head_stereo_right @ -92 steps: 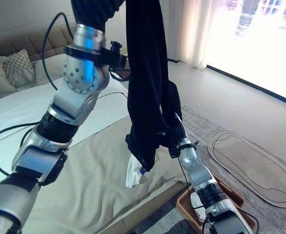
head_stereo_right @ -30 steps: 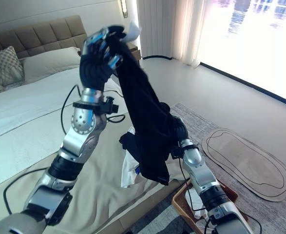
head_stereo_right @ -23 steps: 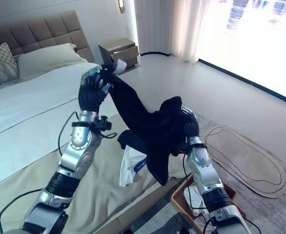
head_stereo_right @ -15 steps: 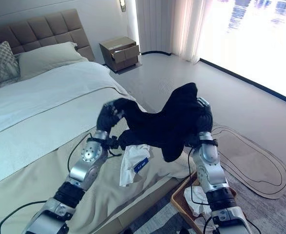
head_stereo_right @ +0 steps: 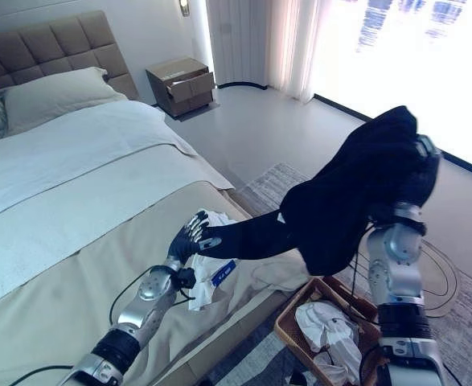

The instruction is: Pick up clothes into the bucket

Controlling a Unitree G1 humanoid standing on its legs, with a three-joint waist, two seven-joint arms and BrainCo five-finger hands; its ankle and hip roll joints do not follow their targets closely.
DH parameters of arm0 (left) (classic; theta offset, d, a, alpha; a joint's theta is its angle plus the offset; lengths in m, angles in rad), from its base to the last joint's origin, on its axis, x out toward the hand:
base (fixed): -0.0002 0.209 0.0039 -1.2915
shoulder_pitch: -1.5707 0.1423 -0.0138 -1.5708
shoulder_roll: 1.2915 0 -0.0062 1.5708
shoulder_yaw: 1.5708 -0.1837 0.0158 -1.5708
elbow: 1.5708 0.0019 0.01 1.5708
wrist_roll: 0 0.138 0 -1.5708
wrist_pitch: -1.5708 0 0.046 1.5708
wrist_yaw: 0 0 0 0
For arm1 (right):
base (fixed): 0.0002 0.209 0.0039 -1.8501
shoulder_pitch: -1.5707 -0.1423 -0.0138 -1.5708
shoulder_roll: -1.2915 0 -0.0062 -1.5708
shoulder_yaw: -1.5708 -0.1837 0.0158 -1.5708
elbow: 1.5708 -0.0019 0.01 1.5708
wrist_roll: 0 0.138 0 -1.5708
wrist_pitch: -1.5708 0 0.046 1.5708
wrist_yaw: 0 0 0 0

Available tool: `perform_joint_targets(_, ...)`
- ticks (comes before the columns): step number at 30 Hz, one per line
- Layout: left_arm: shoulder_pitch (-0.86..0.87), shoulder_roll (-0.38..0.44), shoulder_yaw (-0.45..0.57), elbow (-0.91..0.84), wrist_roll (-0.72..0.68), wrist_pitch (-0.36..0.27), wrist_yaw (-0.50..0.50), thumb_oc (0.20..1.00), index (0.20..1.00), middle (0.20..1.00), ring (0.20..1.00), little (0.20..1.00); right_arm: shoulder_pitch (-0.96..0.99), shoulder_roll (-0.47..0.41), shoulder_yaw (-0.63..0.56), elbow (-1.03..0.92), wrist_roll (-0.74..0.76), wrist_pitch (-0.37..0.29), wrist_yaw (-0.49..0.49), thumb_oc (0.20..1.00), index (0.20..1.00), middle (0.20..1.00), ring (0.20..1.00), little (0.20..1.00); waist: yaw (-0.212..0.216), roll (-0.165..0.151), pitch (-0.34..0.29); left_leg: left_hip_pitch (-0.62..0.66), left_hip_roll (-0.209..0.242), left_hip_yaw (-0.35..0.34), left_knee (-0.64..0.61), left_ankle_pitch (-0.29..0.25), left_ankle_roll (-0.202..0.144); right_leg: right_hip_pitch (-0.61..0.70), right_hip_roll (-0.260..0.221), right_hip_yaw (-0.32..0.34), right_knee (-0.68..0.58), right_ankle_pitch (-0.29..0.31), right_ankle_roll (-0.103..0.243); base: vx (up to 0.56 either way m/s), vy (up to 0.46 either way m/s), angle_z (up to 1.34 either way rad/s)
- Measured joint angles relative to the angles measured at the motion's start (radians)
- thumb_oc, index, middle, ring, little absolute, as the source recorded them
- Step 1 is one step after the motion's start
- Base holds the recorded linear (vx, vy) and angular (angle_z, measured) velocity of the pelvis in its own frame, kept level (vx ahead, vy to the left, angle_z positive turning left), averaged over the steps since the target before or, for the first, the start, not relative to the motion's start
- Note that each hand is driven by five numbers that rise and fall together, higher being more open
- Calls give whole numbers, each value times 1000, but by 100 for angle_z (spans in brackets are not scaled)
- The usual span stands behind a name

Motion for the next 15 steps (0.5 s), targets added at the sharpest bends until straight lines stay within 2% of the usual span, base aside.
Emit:
perform_joint_targets(3, 17, -2, 6, 23, 3, 0, 1, 1000, 1000, 1000, 1000, 1000, 2, -57, -38, 9, 30, -9, -14, 200, 200, 200, 200, 200, -7, -3, 1, 1, 2, 3, -2, 0, 0, 3, 3, 3, -9, 4, 0, 4, -8, -4)
perform_joint_targets(6, 54, -3, 62, 36, 4, 0, 7, 1000, 1000, 1000, 1000, 1000, 2, -94, -94, 11, 52, -32, -22, 200, 200, 200, 200, 200, -20, -12, 5, 3, 6, 4, -2, 0, 0, 4, 7, 7, -11, 5, 0, 3, -9, -3)
perform_joint_targets(10, 80, -1, 113, 35, 2, -2, 10, 1000, 1000, 1000, 1000, 1000, 31, -108, -134, 9, 52, -38, -22, 200, 200, 200, 200, 200, -23, -26, 9, 11, 10, 9, -4, -1, 1, 3, 14, 22, -13, 7, -1, -22, -21, -10)
perform_joint_targets(15, 121, 2, 120, 9, 1, -3, 8, 1000, 1000, 1000, 1000, 1000, 57, -107, -145, 9, 65, -38, -20, 200, 200, 200, 200, 200, -21, -28, 10, 10, 13, 17, -5, -1, 1, -2, 16, 26, -15, 9, -3, -8, -16, -4)
